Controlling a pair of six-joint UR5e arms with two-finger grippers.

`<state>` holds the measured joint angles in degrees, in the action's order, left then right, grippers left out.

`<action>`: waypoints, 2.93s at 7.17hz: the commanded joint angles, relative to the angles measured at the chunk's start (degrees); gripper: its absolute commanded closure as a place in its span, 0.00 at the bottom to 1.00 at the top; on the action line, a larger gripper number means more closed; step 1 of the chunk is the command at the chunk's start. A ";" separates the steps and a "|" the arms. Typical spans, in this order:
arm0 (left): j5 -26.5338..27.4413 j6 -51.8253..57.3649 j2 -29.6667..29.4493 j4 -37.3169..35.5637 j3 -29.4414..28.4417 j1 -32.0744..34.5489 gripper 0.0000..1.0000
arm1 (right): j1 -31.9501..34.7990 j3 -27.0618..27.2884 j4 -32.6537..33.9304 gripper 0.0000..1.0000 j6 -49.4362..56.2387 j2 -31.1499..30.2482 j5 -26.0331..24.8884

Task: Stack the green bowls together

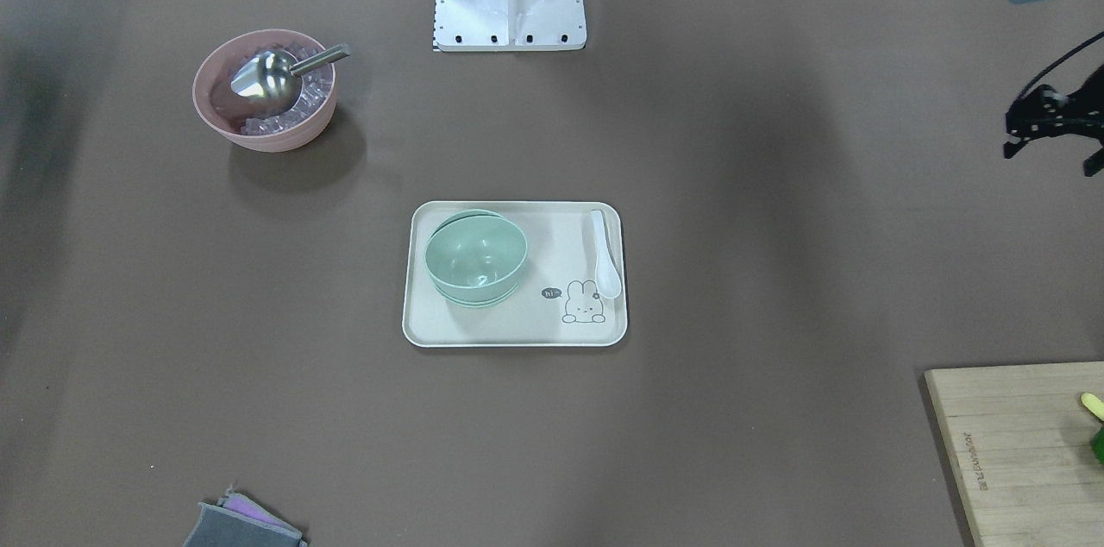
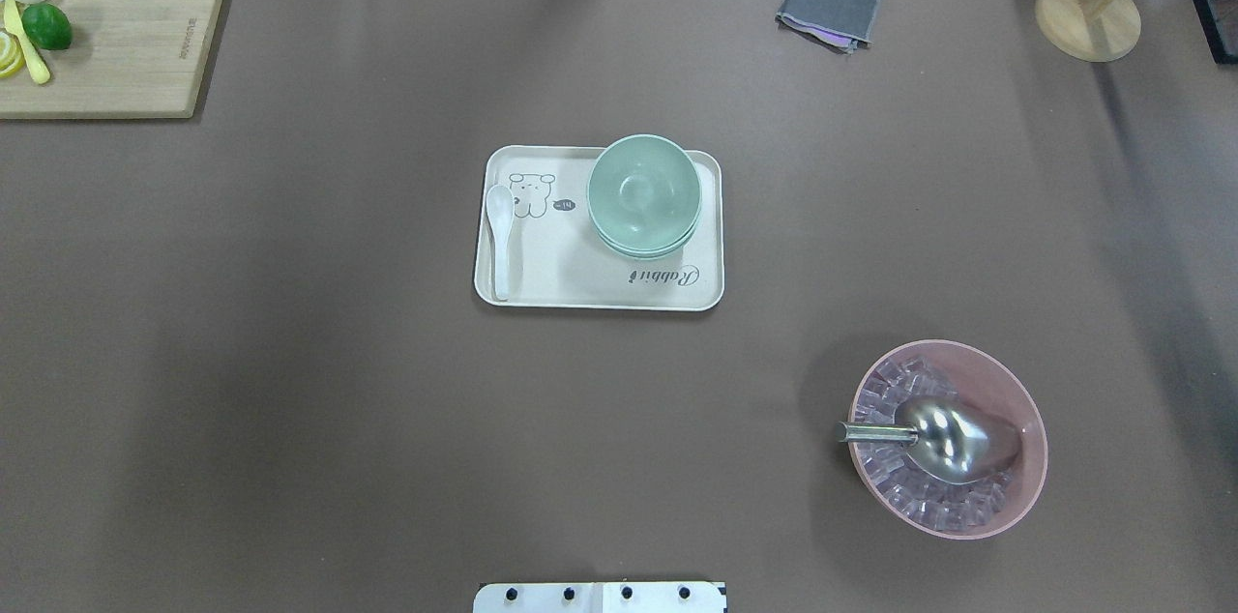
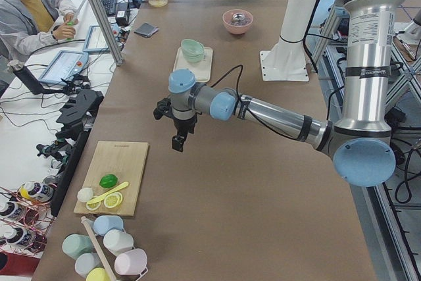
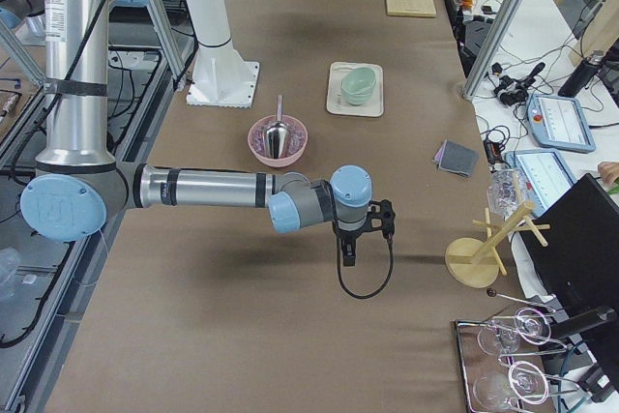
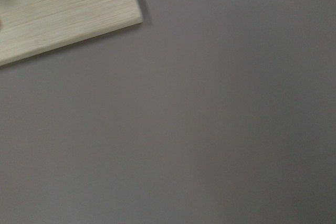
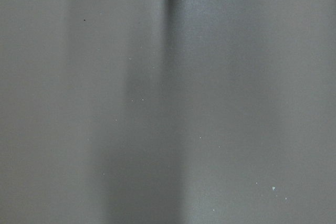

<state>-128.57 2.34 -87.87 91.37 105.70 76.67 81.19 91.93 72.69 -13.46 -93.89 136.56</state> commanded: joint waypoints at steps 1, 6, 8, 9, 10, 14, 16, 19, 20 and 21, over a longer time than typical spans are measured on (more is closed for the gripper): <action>-0.10 8.47 2.53 -0.31 -5.94 5.15 0.02 | 0.20 -0.17 -0.01 0.00 0.45 0.11 0.72; -5.35 8.30 2.01 0.04 -7.26 6.82 0.02 | 0.38 -0.26 -0.10 0.00 1.86 -0.33 -0.06; -5.46 8.21 2.01 0.30 -7.18 6.92 0.02 | 0.38 -0.78 -0.10 0.00 2.64 -0.33 -0.06; -5.55 7.86 1.74 0.30 -7.00 6.92 0.02 | 0.38 -0.78 -0.10 0.00 2.56 -0.33 -0.06; -5.55 7.77 1.74 0.30 -7.00 6.92 0.02 | 0.38 -0.78 -0.10 0.00 2.65 -0.33 -0.06; -5.55 7.86 1.91 0.39 -6.83 6.92 0.02 | 0.38 -0.61 -0.10 0.00 2.65 -0.33 0.02; -7.64 7.94 2.00 0.39 -5.95 7.09 0.02 | 0.38 -0.70 -0.10 0.00 2.65 -0.33 0.02; -7.57 7.77 2.53 0.30 -5.33 7.09 0.02 | 0.38 -0.78 -0.10 0.00 2.65 -0.24 0.11; -7.57 7.77 2.71 0.30 -5.42 7.09 0.02 | 0.38 -0.78 -0.10 0.00 2.65 -0.24 0.11; -7.57 7.77 2.71 0.30 -5.42 7.09 0.02 | 0.38 -0.78 -0.10 0.00 2.65 -0.24 0.11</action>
<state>-136.15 10.11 -85.25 91.67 100.31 83.76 81.56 91.15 72.60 -10.81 -94.14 136.66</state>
